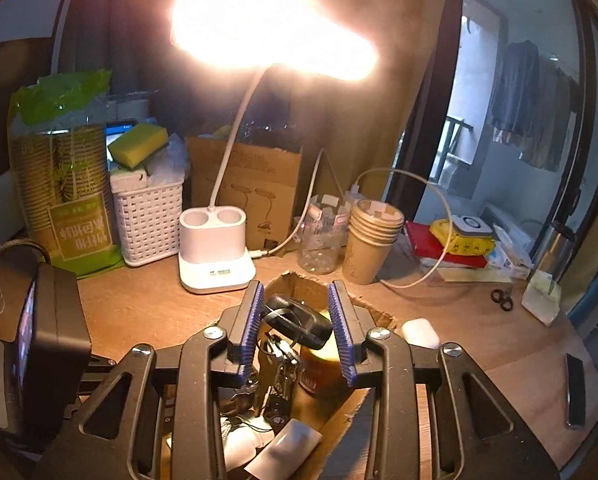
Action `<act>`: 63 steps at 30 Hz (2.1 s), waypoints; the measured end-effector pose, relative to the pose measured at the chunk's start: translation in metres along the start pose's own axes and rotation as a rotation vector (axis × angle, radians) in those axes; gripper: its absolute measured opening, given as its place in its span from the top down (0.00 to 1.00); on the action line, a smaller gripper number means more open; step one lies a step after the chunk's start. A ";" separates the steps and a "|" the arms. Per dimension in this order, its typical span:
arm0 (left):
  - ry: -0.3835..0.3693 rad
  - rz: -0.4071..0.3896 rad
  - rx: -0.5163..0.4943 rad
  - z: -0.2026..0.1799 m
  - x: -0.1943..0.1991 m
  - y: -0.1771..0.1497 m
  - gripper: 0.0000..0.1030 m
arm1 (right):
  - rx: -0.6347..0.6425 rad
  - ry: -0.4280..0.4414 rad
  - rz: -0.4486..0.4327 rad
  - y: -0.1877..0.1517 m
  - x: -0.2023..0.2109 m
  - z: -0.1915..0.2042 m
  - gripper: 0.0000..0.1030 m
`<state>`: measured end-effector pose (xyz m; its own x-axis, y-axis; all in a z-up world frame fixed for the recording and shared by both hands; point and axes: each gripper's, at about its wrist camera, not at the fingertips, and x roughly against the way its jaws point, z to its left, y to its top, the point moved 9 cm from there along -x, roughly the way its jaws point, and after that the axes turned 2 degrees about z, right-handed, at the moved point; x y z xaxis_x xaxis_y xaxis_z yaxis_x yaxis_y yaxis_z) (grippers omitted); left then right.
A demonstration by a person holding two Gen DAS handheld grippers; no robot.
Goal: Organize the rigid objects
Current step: 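Carry the car key into the box and open the right gripper, then move the right gripper to the white earbud case and grasp it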
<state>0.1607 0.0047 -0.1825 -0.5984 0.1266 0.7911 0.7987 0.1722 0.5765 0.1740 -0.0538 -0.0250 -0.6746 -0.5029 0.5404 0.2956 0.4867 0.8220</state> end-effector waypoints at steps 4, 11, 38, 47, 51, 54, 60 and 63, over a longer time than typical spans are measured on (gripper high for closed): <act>0.000 0.000 -0.001 0.000 0.000 0.000 0.88 | 0.003 -0.001 0.018 -0.003 -0.008 0.002 0.77; -0.001 0.000 -0.002 -0.003 0.000 -0.001 0.88 | -0.002 -0.002 0.030 -0.007 -0.013 -0.001 0.77; -0.001 0.000 -0.002 -0.003 0.000 -0.001 0.88 | -0.137 -0.062 0.038 -0.022 -0.012 -0.063 0.77; -0.001 0.000 -0.002 -0.003 0.000 -0.001 0.88 | -0.213 -0.103 0.066 -0.038 -0.024 -0.100 0.74; -0.001 0.000 -0.002 -0.003 0.000 -0.001 0.88 | -0.250 -0.108 0.078 -0.046 -0.032 -0.114 0.67; -0.001 0.000 -0.002 -0.003 0.000 -0.001 0.88 | -0.276 -0.099 0.084 -0.052 -0.039 -0.125 0.58; -0.001 0.000 -0.002 -0.003 0.000 -0.001 0.88 | -0.315 -0.087 0.111 -0.064 -0.057 -0.142 0.52; -0.001 0.000 -0.002 -0.003 0.000 -0.001 0.88 | -0.321 -0.095 0.131 -0.069 -0.069 -0.150 0.48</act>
<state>0.1601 0.0016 -0.1828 -0.5980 0.1277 0.7912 0.7991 0.1700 0.5766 0.3017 -0.1602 -0.0919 -0.6721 -0.3754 0.6382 0.5711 0.2856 0.7696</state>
